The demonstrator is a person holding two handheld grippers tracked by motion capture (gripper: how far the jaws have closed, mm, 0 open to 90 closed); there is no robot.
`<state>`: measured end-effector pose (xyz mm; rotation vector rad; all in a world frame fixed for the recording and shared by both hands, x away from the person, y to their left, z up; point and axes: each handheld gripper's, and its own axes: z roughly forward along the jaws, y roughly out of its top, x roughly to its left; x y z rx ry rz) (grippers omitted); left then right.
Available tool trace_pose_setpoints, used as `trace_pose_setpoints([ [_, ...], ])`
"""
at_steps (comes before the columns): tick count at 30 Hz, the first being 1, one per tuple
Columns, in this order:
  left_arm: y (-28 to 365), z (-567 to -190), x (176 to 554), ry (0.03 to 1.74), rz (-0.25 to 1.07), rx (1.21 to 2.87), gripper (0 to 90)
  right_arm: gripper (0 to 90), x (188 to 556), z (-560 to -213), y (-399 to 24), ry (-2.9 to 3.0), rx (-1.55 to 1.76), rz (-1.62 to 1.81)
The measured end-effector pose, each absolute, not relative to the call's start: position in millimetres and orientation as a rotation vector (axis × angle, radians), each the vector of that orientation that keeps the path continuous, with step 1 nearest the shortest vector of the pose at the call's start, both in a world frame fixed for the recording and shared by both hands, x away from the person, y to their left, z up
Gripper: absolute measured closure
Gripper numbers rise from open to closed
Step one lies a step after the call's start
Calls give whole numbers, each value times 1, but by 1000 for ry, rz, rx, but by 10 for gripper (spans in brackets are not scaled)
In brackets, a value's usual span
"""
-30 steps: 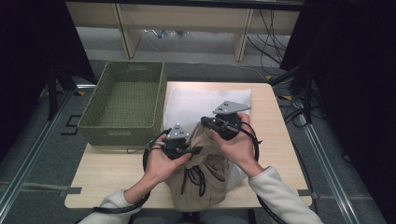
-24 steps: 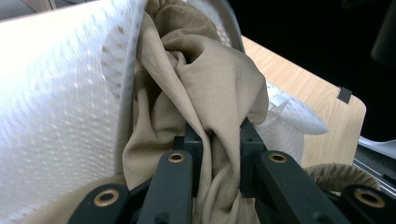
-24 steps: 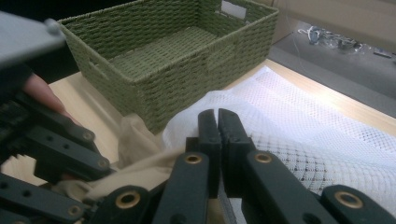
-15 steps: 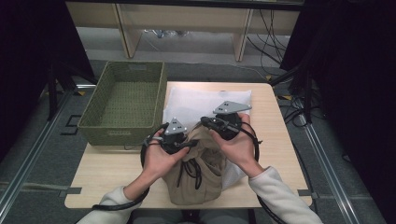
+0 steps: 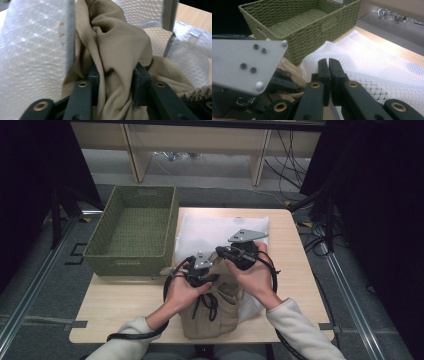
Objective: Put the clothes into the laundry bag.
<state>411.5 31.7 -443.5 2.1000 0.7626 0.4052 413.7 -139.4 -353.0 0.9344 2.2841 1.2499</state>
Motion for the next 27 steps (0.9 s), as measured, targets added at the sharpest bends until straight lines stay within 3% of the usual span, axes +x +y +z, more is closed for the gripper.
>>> trace_pose_setpoints([
  [10,40,-433,396,676,461,2052,442,898,416,-354,-141,2274,930,1251],
  [27,86,-405,358,655,482,1990,250,898,417,-355,-141,2273,934,1257],
])
